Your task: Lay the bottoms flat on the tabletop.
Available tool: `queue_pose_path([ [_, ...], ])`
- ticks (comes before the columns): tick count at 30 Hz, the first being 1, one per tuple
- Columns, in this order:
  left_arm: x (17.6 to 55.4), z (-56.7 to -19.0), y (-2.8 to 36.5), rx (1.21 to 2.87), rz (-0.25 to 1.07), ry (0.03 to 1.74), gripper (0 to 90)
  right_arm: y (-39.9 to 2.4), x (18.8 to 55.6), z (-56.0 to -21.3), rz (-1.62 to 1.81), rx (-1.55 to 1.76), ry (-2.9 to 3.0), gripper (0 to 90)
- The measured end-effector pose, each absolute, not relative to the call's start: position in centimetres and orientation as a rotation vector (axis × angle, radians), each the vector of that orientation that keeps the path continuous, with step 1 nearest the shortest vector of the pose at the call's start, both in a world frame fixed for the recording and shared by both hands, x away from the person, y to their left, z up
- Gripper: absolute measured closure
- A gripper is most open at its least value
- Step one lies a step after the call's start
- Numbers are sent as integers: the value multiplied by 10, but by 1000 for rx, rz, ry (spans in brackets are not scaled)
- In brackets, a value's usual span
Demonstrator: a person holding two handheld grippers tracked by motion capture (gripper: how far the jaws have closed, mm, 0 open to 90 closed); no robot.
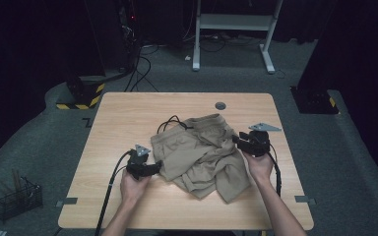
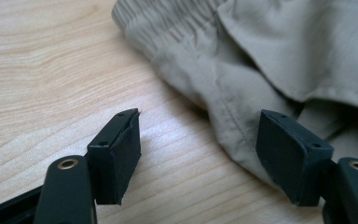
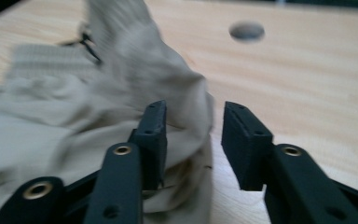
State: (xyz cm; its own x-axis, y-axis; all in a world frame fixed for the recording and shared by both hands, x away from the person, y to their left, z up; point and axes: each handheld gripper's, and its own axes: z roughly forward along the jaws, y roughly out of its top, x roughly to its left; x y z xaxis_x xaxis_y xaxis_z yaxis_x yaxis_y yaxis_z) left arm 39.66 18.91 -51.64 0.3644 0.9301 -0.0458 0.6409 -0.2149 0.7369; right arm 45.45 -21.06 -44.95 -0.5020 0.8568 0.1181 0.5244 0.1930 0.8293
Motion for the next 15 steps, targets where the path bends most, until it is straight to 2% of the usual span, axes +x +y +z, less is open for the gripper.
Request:
queue_pose_path([
  [6, 383, -498, 187, 1887, 476, 1287, 288, -197, 422, -435, 1309, 1163, 2143, 554],
  [12, 371, -494, 167, 1938, 415, 1192, 261, -173, 409, -450, 1238, 1103, 2247, 518],
  [14, 370, -496, 157, 1972, 408, 1167, 260, -166, 413, -459, 1185, 1111, 2287, 547],
  [15, 371, -497, 152, 1993, 410, 1160, 261, -164, 416, -463, 1169, 1122, 2305, 595],
])
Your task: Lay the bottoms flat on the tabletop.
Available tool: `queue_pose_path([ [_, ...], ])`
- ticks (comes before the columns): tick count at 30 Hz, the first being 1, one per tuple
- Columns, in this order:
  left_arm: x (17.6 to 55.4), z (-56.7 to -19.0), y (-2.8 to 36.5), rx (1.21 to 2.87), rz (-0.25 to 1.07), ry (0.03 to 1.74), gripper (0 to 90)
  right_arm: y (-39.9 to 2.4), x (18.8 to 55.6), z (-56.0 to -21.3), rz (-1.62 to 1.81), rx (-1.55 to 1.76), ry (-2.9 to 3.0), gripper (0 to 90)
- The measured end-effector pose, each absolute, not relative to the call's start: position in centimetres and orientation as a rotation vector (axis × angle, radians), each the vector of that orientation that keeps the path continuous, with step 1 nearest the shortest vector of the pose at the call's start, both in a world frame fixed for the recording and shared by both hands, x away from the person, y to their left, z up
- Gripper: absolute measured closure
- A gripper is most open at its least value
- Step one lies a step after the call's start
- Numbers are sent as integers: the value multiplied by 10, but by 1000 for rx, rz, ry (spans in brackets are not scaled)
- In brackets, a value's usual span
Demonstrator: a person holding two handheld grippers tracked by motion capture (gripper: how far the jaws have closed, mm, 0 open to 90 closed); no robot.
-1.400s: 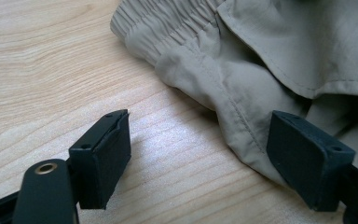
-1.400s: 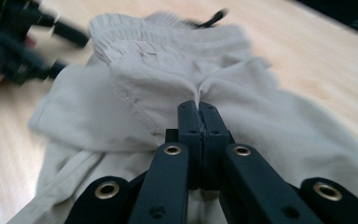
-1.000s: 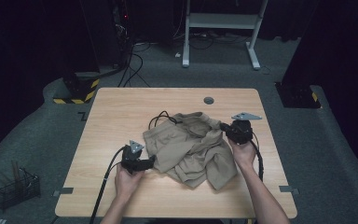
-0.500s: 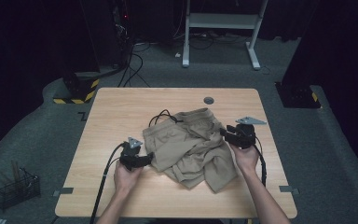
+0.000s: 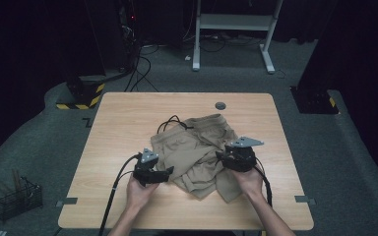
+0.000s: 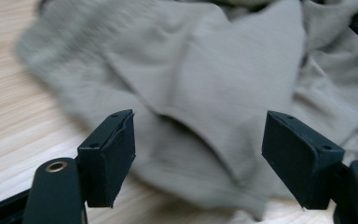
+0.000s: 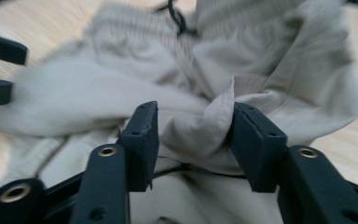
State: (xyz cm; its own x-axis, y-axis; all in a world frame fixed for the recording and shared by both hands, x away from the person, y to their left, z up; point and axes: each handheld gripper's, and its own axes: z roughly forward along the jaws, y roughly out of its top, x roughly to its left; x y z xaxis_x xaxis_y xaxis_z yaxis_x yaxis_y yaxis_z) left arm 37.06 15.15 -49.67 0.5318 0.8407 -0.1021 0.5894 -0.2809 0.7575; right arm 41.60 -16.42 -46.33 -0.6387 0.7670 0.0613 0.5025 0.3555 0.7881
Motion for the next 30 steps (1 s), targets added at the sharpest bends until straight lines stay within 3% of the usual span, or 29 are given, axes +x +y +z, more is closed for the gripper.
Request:
queue_pose_path([
  [2, 372, -499, 142, 2033, 426, 1146, 298, -162, 421, -469, 1132, 1116, 2327, 739],
  [5, 373, -503, 134, 2084, 459, 1122, 473, -165, 427, -474, 1142, 1129, 2347, 859],
  [9, 379, -503, 133, 2131, 501, 1117, 726, -168, 426, -470, 1144, 1102, 2338, 877],
  [13, 388, -496, 142, 2150, 516, 1124, 868, -177, 427, -459, 1171, 1086, 2285, 877],
  [20, 407, -479, 170, 2116, 599, 1201, 880, -199, 437, -442, 1158, 1125, 2184, 877],
  [25, 423, -485, 184, 2096, 619, 1305, 868, -220, 457, -451, 1083, 1245, 2139, 875],
  [27, 423, -486, 180, 2080, 612, 1311, 770, -221, 463, -461, 1042, 1294, 2163, 840],
  [30, 410, -483, 169, 2054, 603, 1270, 530, -218, 458, -461, 1112, 1308, 2159, 670],
])
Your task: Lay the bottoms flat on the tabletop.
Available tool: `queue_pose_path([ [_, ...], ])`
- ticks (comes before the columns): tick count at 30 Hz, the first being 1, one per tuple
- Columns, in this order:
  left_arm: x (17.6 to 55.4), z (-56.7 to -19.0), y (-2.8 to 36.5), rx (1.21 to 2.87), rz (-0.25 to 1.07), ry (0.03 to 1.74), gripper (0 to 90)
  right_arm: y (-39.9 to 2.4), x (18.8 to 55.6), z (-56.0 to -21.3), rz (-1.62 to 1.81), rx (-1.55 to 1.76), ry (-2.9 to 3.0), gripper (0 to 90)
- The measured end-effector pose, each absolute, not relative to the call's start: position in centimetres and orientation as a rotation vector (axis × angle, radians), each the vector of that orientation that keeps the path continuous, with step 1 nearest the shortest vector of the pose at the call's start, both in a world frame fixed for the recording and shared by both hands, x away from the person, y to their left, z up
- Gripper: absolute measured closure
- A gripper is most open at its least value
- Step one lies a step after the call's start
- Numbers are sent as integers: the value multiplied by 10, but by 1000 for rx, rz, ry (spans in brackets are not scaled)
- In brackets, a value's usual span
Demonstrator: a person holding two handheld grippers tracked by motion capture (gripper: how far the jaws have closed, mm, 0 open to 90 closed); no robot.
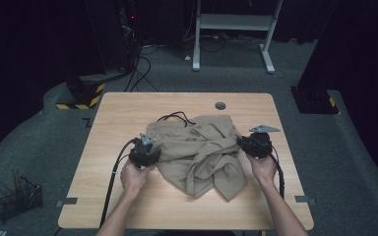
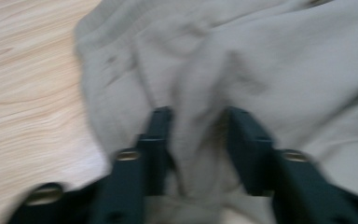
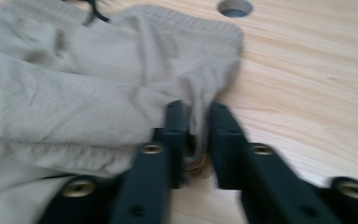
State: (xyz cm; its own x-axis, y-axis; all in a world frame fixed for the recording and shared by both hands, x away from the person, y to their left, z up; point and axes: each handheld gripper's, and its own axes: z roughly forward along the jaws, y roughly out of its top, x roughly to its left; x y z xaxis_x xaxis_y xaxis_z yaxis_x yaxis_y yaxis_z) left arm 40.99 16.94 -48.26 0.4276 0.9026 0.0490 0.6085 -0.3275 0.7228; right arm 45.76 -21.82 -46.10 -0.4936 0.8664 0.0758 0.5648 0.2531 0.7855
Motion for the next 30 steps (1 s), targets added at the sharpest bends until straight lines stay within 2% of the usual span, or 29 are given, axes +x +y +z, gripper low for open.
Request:
queue_pose_path([
  [2, 398, -479, 161, 2042, 600, 1249, 441, -212, 445, -454, 1158, 1255, 2142, 591],
  [4, 386, -477, 154, 2046, 619, 1213, 397, -203, 429, -447, 1162, 1179, 2147, 550],
  [7, 373, -479, 146, 2057, 603, 1199, 367, -190, 411, -446, 1189, 1090, 2174, 546],
  [11, 373, -491, 138, 2106, 557, 1216, 363, -170, 407, -462, 1180, 1046, 2317, 562],
  [13, 382, -496, 136, 2116, 554, 1243, 382, -158, 409, -472, 1122, 1012, 2380, 584],
  [15, 393, -501, 136, 2138, 553, 1267, 427, -149, 412, -480, 1081, 1007, 2434, 651],
  [19, 417, -506, 136, 2183, 602, 1299, 556, -141, 423, -495, 1007, 1009, 2506, 892],
  [21, 428, -505, 138, 2204, 643, 1312, 574, -140, 425, -498, 995, 1009, 2524, 900],
  [26, 450, -504, 154, 2208, 701, 1387, 470, -150, 422, -490, 1015, 997, 2465, 900],
  [30, 459, -504, 170, 2151, 639, 1453, 392, -162, 423, -489, 1014, 1032, 2427, 900],
])
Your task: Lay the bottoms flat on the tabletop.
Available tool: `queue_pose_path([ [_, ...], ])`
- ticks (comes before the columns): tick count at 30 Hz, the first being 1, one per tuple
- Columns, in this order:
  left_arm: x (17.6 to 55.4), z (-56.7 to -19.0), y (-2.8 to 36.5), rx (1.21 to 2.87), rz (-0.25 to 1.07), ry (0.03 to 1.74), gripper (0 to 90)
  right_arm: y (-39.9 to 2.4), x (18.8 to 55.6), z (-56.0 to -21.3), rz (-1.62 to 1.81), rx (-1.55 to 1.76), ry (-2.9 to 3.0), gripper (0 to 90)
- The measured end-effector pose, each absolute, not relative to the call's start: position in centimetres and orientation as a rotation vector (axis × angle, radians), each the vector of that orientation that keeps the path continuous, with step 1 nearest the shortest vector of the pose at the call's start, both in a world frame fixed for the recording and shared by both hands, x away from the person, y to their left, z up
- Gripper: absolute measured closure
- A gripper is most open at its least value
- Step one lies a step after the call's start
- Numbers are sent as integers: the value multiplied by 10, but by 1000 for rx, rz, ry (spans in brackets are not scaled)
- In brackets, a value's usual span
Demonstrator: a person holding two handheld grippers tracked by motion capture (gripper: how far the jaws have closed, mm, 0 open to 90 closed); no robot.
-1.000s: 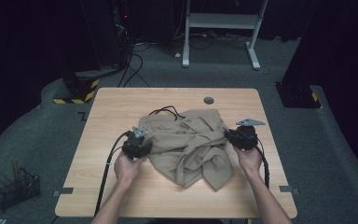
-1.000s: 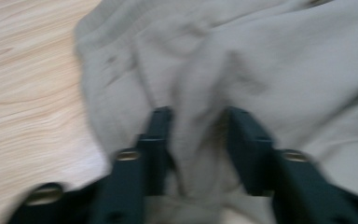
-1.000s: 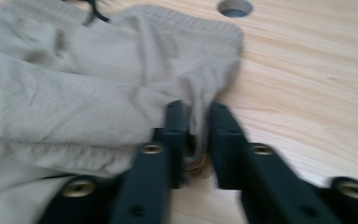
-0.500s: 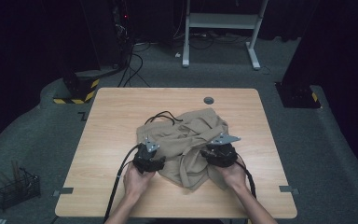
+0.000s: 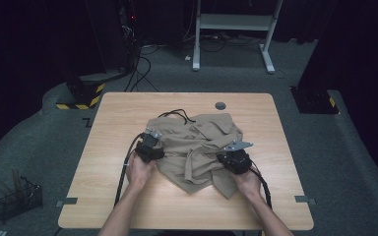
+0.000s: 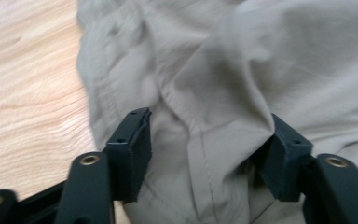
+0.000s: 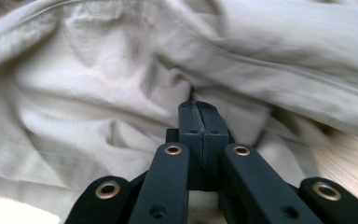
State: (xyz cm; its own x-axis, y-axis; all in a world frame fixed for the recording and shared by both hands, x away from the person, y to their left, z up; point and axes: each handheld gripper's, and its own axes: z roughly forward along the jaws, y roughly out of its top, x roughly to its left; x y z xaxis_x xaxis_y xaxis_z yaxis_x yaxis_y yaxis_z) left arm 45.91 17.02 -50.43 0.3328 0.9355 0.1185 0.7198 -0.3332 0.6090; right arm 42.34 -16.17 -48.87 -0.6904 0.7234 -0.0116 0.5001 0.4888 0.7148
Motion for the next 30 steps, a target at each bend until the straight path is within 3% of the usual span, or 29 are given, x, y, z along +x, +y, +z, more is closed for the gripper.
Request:
queue_pose_path([
  [1, 458, -503, 171, 2145, 623, 1461, 383, -163, 423, -489, 1018, 1045, 2416, 889],
  [4, 448, -495, 170, 2133, 641, 1427, 367, -159, 415, -483, 1051, 1035, 2384, 688],
  [6, 425, -480, 168, 2088, 645, 1341, 362, -153, 407, -479, 1112, 984, 2393, 627],
  [13, 380, -478, 146, 2136, 494, 1216, 344, -115, 391, -479, 1106, 832, 2465, 563],
  [17, 370, -494, 127, 2193, 411, 1178, 355, -101, 398, -492, 1060, 845, 2529, 588],
  [21, 378, -505, 119, 2214, 395, 1206, 384, -96, 405, -502, 1009, 855, 2594, 763],
  [25, 387, -507, 118, 2221, 429, 1196, 515, -94, 409, -511, 958, 829, 2612, 900],
  [30, 404, -504, 124, 2232, 438, 1229, 711, -89, 413, -509, 959, 824, 2612, 900],
])
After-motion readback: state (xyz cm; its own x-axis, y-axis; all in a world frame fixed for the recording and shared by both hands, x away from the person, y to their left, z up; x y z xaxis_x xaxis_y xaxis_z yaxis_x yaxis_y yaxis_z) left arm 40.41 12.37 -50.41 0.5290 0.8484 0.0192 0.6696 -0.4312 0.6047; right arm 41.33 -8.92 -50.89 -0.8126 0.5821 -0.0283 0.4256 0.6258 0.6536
